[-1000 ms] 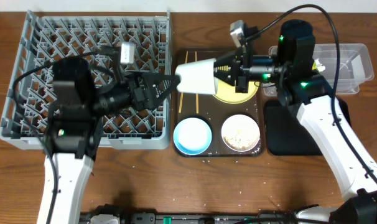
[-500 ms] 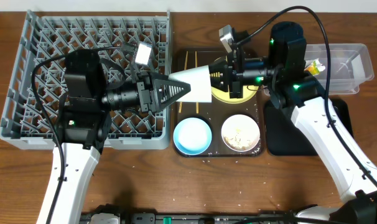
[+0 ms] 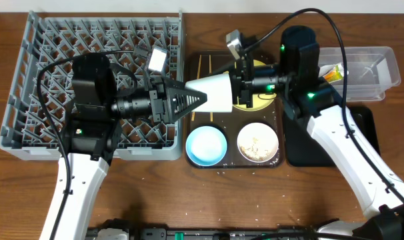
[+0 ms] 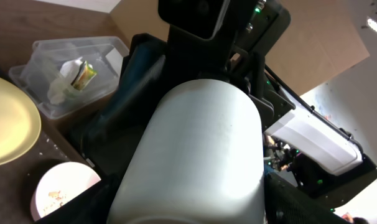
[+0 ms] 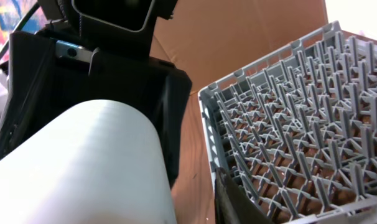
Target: Sort waste into correct bins and load items into the dishwasher
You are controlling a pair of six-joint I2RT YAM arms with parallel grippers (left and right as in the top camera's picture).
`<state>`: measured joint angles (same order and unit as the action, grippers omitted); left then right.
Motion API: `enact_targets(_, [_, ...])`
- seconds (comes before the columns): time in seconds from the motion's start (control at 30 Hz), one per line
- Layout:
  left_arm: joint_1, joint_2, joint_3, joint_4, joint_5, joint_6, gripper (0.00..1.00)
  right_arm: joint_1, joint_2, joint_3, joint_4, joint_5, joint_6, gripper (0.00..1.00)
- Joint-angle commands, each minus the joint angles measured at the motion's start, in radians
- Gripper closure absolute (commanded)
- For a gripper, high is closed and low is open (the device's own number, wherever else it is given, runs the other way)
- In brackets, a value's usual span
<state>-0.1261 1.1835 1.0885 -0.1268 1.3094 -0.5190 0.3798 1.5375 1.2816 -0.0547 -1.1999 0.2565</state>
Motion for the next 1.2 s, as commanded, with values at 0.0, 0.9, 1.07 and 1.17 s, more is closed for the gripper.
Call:
enact_targets(0.0, [0.013,-0.013,0.012,0.004,0.041,0.04,0.57,-0.077,0.001,0.008,-0.001,0.055,0.01,0.58])
enact_targets(0.9, [0.48,-0.076,0.013,-0.814,-1.178,0.083,0.61,-0.197,0.0,0.007,-0.342,0.258,-0.072,0.31])
enact_targets(1.07, [0.479,-0.024,0.013,-0.808,-1.286,0.079,0.61,-0.178,0.0,0.007,-0.347,0.281,-0.079,0.3])
enact_targets(1.17, [0.478,0.029,0.013,-0.801,-1.279,0.075,0.61,-0.165,0.001,0.007,-0.347,0.285,-0.079,0.3])
